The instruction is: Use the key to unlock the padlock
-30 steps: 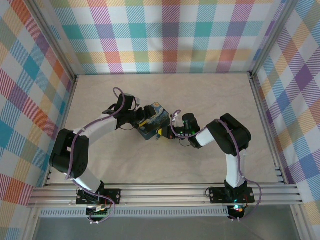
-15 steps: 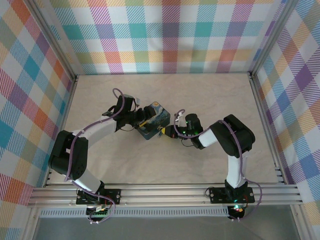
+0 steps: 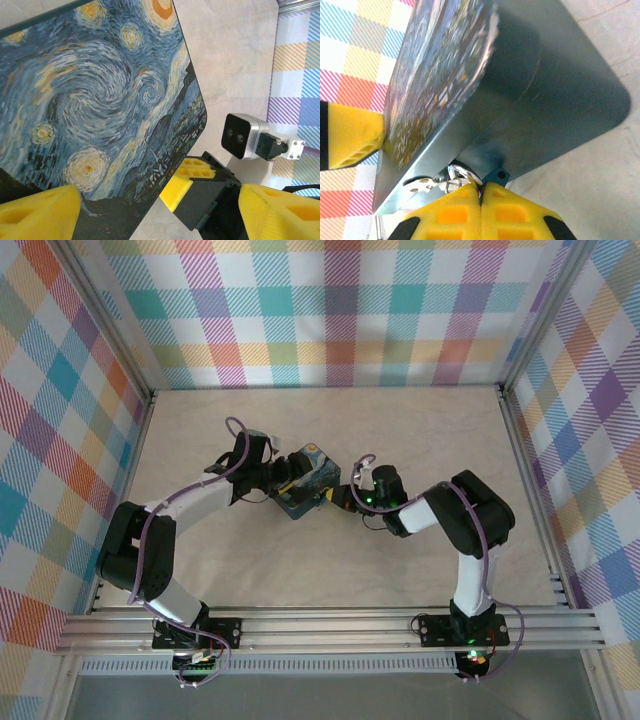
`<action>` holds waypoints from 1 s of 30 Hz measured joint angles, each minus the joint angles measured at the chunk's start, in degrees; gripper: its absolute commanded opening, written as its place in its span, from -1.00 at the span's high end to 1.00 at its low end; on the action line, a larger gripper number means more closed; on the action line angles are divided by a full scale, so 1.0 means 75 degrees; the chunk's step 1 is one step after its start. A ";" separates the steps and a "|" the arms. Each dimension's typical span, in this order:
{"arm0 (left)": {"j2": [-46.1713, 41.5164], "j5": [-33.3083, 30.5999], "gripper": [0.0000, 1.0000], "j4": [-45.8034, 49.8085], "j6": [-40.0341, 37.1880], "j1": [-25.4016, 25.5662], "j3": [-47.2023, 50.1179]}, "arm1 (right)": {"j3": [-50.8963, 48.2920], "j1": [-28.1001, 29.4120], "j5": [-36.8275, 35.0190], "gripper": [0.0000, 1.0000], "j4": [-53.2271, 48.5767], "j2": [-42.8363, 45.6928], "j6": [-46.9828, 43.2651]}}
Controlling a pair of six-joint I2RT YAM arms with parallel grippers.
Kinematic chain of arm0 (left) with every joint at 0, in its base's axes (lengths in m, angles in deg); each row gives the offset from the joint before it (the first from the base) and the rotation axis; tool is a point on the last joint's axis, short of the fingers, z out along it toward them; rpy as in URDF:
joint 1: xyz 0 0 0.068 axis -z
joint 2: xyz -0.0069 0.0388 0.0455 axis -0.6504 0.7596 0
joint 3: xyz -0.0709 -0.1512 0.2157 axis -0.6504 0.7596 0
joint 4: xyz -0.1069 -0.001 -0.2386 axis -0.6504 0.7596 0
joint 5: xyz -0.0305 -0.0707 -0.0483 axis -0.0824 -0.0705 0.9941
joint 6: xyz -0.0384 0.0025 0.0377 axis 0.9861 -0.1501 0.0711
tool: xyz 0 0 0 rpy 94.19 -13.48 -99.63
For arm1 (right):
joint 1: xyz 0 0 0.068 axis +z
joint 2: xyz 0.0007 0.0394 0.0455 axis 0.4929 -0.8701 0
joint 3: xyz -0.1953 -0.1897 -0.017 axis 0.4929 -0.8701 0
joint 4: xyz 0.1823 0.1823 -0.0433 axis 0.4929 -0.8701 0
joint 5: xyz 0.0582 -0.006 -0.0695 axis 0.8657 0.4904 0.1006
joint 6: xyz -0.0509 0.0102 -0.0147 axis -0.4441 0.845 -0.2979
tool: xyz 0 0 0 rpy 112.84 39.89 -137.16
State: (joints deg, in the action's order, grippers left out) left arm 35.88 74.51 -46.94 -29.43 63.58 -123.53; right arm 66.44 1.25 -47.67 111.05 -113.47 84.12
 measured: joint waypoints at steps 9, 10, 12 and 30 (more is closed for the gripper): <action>-0.0239 -0.0114 -1.00 0.0256 -0.0029 0.0003 -0.0017 | -0.0312 -0.0204 -0.0411 0.90 -0.0822 0.1259 -0.0230; -0.0315 -0.0181 -1.00 0.0370 -0.0050 0.0000 -0.0017 | -0.0414 -0.0210 -0.0423 0.90 -0.0970 0.1513 -0.0303; -0.0484 -0.0347 -1.00 0.0562 -0.0111 0.0000 -0.0017 | -0.0583 -0.0216 -0.0455 0.90 -0.1422 0.2049 -0.0516; -0.3075 -0.3080 -1.00 0.0933 -0.0778 -0.0058 0.0787 | -0.0935 -0.0192 -0.1163 0.87 -0.8259 0.6309 -0.1912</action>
State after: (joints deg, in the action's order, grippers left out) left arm 12.82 51.41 -39.94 -35.26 63.14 -117.63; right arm 59.43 -0.19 -56.39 49.11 -66.15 69.79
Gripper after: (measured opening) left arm 0.997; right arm 0.066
